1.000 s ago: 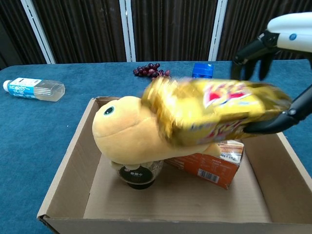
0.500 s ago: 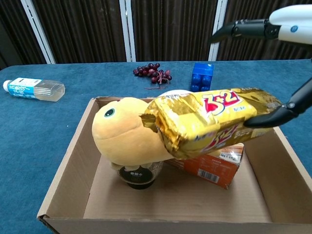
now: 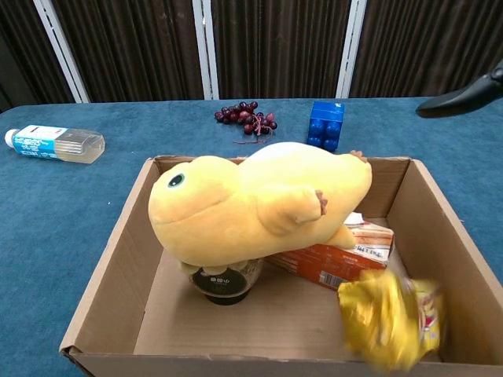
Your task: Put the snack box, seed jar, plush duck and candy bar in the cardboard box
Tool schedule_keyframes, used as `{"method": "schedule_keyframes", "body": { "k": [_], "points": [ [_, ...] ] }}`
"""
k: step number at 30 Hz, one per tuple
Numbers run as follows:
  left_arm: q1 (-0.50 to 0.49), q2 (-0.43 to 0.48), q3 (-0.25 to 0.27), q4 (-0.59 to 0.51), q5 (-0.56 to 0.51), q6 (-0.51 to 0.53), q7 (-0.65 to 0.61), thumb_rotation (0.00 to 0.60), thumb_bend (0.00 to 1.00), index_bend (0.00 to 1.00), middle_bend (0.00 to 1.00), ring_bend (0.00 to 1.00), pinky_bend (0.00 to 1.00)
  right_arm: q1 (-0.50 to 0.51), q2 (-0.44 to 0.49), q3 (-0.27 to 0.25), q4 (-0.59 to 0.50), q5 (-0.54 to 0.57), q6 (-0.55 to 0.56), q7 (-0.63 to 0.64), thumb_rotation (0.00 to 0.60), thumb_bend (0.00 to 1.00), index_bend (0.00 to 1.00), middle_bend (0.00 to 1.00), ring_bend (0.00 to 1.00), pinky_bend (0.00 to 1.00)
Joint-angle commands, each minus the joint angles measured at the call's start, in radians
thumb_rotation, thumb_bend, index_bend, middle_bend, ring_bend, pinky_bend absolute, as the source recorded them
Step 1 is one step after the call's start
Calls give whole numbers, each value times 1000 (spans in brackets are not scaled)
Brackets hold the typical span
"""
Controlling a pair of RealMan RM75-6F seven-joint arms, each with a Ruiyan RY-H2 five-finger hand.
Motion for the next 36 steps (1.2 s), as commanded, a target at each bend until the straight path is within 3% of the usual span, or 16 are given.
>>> {"method": "schedule_keyframes", "body": {
  "k": [1, 12, 28, 36],
  "points": [
    [0, 0, 1, 0, 1, 0, 1, 600, 58, 7, 0, 0, 0, -2, 10, -3, -15, -5, 3, 0, 600, 74, 1, 0, 0, 8],
    [3, 2, 2, 0, 5, 7, -3, 600, 56, 7, 0, 0, 0, -23, 18, -31, 17, -38, 23, 11, 600, 73, 19, 0, 0, 3],
    [24, -34, -5, 50, 27, 69, 129, 600, 57, 0, 0, 0, 0, -270, 34, -158, 474, -40, 161, 487, 600, 58, 0, 0, 0, 0],
    [39, -68, -6, 83, 7, 79, 257, 600, 54, 0, 0, 0, 0, -343, 0, -191, 586, -101, 227, 538, 600, 49, 0, 0, 0, 0]
  ]
}}
